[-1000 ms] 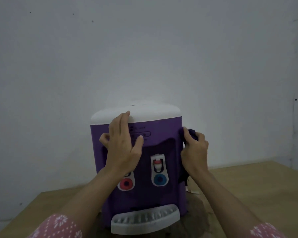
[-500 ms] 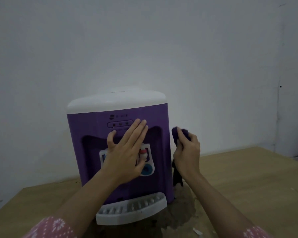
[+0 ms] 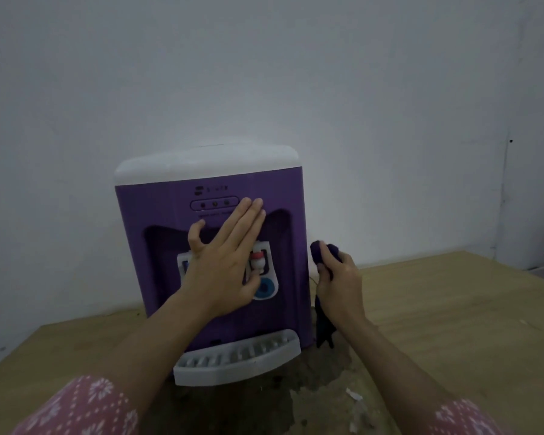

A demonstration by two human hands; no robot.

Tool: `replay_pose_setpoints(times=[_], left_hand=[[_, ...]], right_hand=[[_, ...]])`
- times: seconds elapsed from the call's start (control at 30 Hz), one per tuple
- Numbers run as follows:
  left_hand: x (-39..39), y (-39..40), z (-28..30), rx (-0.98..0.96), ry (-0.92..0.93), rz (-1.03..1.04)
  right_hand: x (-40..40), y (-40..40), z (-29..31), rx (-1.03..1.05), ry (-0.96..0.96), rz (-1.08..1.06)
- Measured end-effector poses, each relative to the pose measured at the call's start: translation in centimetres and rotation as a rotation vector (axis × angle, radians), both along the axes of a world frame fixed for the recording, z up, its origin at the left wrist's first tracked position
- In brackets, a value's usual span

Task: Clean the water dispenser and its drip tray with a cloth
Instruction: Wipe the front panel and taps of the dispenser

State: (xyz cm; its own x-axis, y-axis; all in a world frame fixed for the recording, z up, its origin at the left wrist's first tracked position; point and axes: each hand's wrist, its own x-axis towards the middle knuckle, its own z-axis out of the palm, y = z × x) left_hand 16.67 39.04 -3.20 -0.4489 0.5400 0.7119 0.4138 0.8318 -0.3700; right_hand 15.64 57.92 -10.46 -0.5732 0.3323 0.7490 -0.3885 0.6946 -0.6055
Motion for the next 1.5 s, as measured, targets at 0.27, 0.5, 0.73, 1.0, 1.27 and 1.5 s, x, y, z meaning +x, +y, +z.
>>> replay_pose_setpoints(times=[0.27,0.5,0.73,1.0,1.27,1.5], left_hand=[[0.6,-0.3,-2.5,0.095,-0.045,-0.216],[-0.8,-1.2,-2.9,0.523,-0.258,-0.265],[-2.2,-1.0,-2.8,0.528,-0.460,-0.274],[-2.7,-1.9,-2.6,0.460,-0.477,-0.280],[-2.5,-2.1,-2.4,0.401,-0.473,-0.235],[-2.6,-2.3,-2.2,0.365,-0.483,-0.218]], right_hand=[[0.5,-2.9,1.3,0.078,0.072,0.041],[1.6,-1.9,1.2,0.118,0.130,-0.018],[0.9,-2.7,0.6,0.542,0.076,-0.097],[1.0,-3.8,2.6,0.721,0.026,-0.386],[1.3,-3.1,-1.9,0.962,-0.112,-0.384],[1.1,-2.6,-0.3,0.794,0.067,-0.355]])
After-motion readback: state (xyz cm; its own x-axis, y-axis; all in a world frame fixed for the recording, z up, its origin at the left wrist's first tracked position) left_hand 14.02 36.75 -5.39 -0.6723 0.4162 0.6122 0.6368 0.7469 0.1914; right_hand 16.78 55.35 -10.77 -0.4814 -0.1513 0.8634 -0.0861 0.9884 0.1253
